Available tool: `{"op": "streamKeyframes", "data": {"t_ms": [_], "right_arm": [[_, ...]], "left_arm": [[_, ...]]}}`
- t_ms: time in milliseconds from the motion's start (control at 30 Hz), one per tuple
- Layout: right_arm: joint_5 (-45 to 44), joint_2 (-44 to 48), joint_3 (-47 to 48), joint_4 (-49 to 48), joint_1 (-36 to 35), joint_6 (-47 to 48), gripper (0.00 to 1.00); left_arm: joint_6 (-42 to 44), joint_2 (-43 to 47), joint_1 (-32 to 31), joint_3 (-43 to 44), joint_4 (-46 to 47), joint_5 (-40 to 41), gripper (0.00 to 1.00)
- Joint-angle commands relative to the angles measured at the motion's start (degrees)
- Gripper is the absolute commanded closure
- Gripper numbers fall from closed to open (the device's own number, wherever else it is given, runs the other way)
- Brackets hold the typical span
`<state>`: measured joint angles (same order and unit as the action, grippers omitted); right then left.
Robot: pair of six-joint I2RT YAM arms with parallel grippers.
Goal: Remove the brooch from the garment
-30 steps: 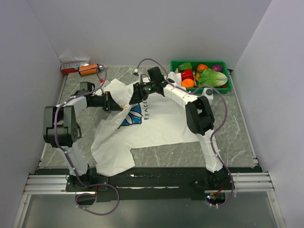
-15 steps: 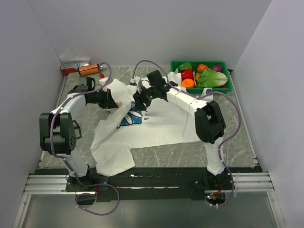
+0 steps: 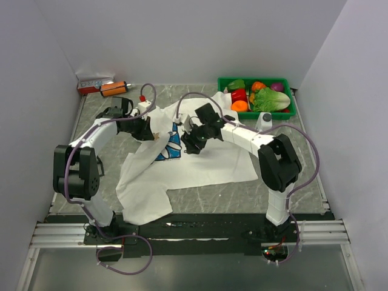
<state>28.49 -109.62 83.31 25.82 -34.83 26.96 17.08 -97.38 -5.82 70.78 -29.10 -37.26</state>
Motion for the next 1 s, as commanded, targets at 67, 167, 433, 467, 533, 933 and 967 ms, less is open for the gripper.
{"op": "streamKeyframes", "data": {"t_ms": [67,167,433,467,533,933,967], "right_arm": [[-1.7,7.1,-3.8,1.6,1.1,2.0,0.43],[-3.0,7.3,-4.6,2.0,1.5,2.4,0.43],[-19.5,4.9,-9.1,-1.5,1.3,8.2,0.44],[-20.7,4.9,-9.5,-1.7,1.3,8.8,0.44],[-21.4,5.5,-10.1,-1.5,1.5,9.6,0.44],[-19.4,4.2,-7.4,0.4,1.4,8.2,0.44],[-19.3,4.2,-7.1,0.5,1.5,7.9,0.44]], "left_arm": [[0.1,1.4,-3.2,1.3,-0.2,1.0,0.99],[0.8,2.3,-4.5,0.7,1.3,6.0,0.99],[5.0,1.9,-7.9,3.7,3.3,16.9,0.99],[6.8,1.9,-8.1,3.7,3.8,20.1,0.99],[8.7,1.4,-8.8,4.3,4.8,23.3,0.99],[31.3,-8.6,-9.0,11.9,18.8,46.4,0.99],[34.1,-9.4,-8.9,12.4,20.6,47.0,0.99]]}}
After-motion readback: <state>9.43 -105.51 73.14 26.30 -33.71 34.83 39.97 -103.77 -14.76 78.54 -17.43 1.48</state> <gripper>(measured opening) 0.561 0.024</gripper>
